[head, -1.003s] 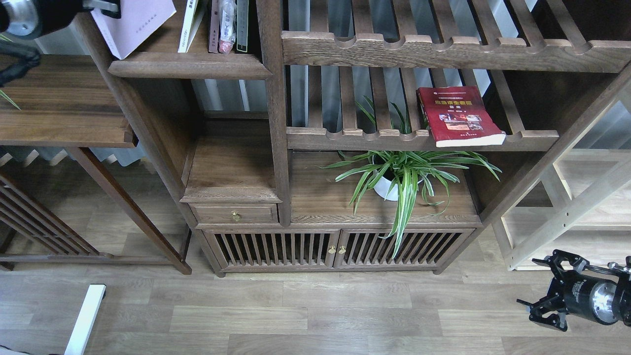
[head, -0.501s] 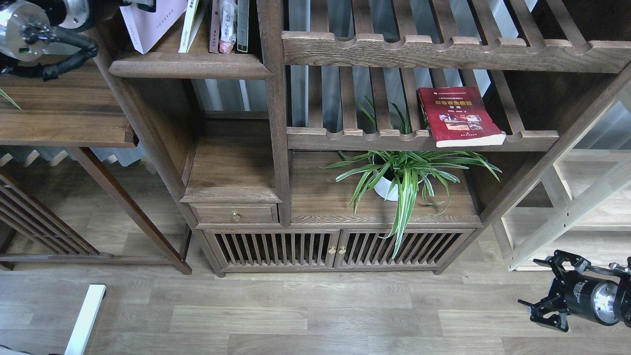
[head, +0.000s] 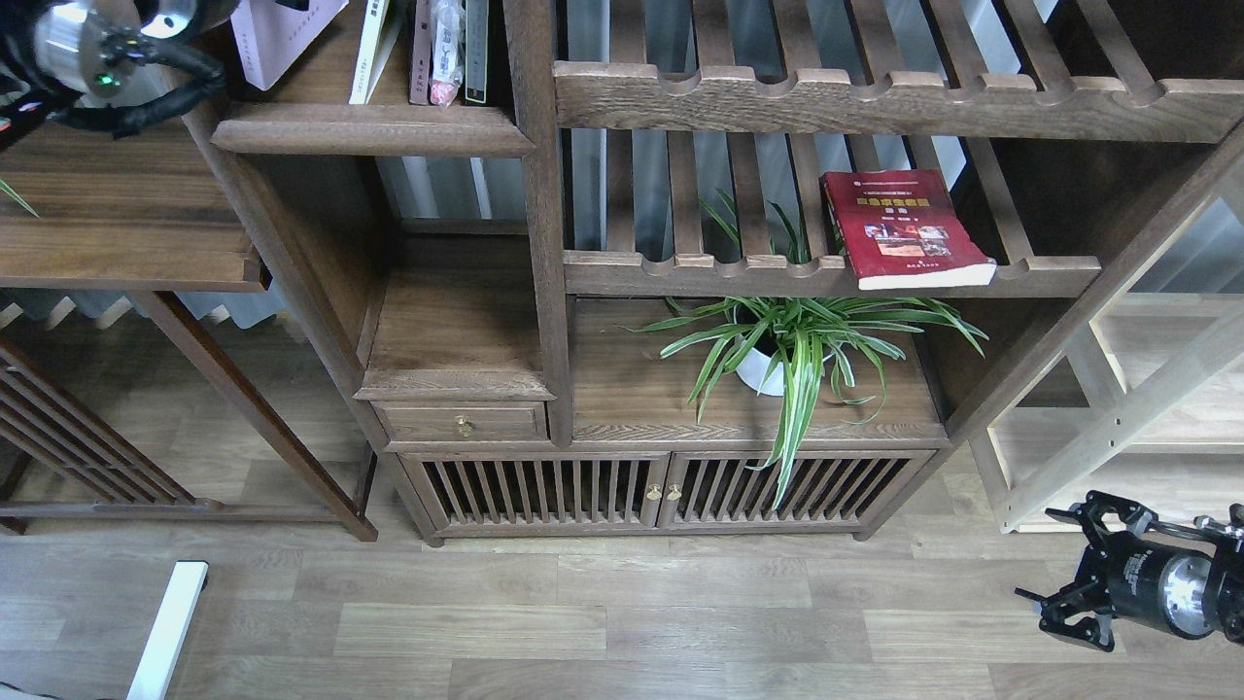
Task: Organize books on shelf
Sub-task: 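Insert the white book onto the upper shelf with the left gripper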
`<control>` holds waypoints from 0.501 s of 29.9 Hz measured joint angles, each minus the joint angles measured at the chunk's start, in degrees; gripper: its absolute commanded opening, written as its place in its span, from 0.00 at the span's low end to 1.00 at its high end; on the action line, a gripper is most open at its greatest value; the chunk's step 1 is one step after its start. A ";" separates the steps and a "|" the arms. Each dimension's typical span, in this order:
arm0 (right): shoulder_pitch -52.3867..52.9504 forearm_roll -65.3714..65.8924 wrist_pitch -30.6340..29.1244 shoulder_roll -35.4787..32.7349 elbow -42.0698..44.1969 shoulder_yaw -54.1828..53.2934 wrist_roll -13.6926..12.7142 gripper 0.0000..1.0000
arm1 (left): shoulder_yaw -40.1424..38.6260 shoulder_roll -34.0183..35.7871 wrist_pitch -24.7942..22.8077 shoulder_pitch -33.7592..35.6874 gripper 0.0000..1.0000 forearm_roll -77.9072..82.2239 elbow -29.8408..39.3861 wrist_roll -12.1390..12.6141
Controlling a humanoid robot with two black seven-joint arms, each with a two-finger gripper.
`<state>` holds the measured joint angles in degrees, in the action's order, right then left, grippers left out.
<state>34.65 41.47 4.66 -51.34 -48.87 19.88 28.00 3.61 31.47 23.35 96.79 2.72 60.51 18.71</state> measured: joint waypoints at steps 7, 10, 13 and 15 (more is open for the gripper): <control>-0.03 1.08 0.00 -0.32 0.00 0.03 0.00 1.00 | 0.08 -4.65 1.34 0.05 0.00 -0.55 -3.57 -0.02; -0.03 1.30 0.00 -0.36 0.00 0.02 0.00 1.00 | 0.14 -6.24 1.79 0.12 0.00 -0.82 -5.12 0.46; -0.03 1.60 0.00 -0.36 0.00 0.04 0.00 1.00 | 0.26 -7.42 2.42 0.12 0.00 -2.40 -6.41 0.88; -0.03 1.79 0.00 -0.36 0.00 0.06 0.00 1.00 | 0.51 -7.80 2.86 0.13 0.00 -3.90 -7.00 1.17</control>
<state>34.62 43.25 4.66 -51.70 -48.87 19.94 28.00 4.12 23.66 26.21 96.92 -1.18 53.51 19.88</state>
